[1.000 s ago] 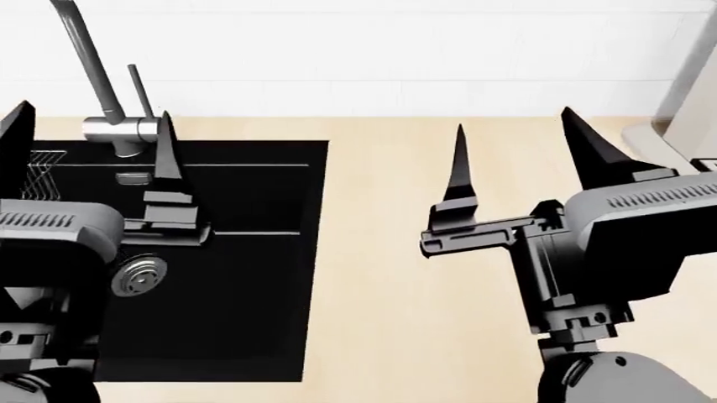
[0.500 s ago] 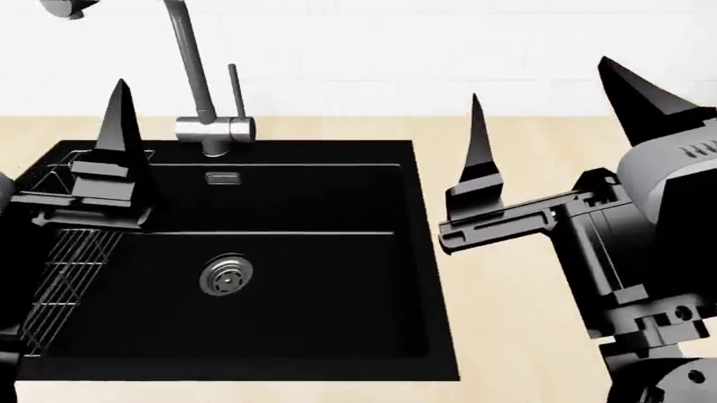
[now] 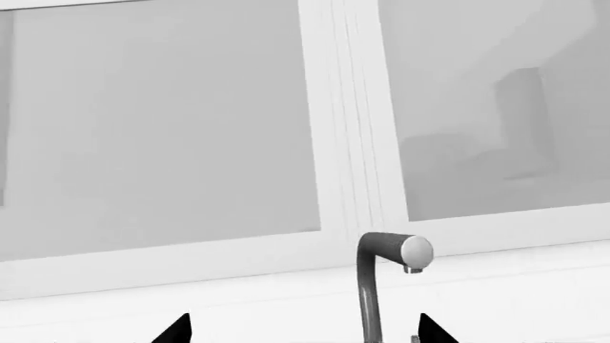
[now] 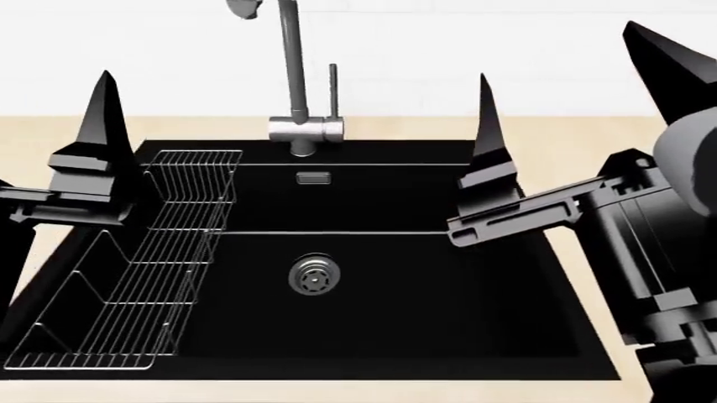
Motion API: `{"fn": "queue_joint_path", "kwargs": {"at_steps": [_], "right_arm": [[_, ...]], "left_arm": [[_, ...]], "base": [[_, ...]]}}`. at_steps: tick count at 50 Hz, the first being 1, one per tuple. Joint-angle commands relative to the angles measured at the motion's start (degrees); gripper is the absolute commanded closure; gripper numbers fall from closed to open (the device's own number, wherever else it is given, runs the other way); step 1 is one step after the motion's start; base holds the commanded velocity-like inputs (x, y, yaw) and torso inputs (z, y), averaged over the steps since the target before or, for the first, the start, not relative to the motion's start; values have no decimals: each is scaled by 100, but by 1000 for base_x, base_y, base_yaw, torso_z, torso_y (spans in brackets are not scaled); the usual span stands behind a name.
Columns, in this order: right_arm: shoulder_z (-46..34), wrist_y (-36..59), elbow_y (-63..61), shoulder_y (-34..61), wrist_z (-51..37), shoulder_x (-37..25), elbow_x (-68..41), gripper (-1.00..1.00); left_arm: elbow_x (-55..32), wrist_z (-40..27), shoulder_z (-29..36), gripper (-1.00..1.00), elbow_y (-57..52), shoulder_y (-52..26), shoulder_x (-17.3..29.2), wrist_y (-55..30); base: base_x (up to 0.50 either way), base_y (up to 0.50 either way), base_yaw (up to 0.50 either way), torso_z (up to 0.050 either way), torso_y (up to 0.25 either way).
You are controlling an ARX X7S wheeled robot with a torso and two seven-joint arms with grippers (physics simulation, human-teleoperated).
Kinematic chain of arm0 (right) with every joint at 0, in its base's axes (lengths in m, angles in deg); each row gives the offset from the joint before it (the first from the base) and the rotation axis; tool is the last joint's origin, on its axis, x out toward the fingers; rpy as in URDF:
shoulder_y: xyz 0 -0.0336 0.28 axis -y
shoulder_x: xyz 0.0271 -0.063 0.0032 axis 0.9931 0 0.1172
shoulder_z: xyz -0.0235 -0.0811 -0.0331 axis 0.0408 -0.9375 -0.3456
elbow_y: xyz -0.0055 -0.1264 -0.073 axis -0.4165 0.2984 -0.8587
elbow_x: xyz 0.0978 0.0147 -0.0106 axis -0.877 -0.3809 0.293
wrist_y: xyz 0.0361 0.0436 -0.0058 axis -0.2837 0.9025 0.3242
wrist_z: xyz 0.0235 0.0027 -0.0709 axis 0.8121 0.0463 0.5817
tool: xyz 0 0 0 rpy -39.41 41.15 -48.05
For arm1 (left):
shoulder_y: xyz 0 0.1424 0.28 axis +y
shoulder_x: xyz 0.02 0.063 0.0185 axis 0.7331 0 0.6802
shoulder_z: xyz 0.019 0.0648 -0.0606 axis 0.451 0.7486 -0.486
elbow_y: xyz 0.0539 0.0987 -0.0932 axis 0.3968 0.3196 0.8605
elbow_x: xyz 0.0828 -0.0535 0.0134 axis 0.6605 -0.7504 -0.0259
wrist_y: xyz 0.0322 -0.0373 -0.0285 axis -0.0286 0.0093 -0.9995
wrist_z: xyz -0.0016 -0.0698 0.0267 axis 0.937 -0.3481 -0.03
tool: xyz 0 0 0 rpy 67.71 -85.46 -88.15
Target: Pick the bar and vinegar from the counter and place them in the cabinets closest to them.
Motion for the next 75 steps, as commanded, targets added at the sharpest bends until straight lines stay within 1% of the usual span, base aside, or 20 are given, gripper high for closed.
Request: {"fn": "queue_joint_path", "kwargs": {"at_steps": [1, 10, 26, 41, 47, 57, 75], "right_arm": [[-64, 49, 45, 236, -149, -23, -246, -100], [-127, 105, 111, 306, -73, 53, -138, -100], [-293, 190, 290, 849, -258, 62, -545, -100], [-291, 151, 250, 690, -153, 107, -338, -100], [-269, 143, 258, 551, 24, 145, -81, -100], [-286, 65, 200, 643, -210, 94, -351, -100], [-295, 58, 204, 568, -61, 118, -157, -100]], "left_arm": [[31, 11, 30, -100, 25, 15, 50, 65], [-55, -51, 7, -100, 52, -33, 99, 86], [-7, -71, 15, -100, 50, 48, 150, 160], [83, -32, 22, -100, 43, 206, 145, 286], [61, -45, 18, -100, 47, 211, 178, 304], [24, -82, 2, -100, 50, 216, 239, 327], [150, -79, 85, -100, 59, 276, 252, 412]], "base": [[-8, 500, 0, 0, 0], [-2, 500, 0, 0, 0], [-1, 500, 0, 0, 0], [0, 500, 0, 0, 0], [-1, 500, 0, 0, 0], [-1, 500, 0, 0, 0], [-1, 500, 0, 0, 0]]}}
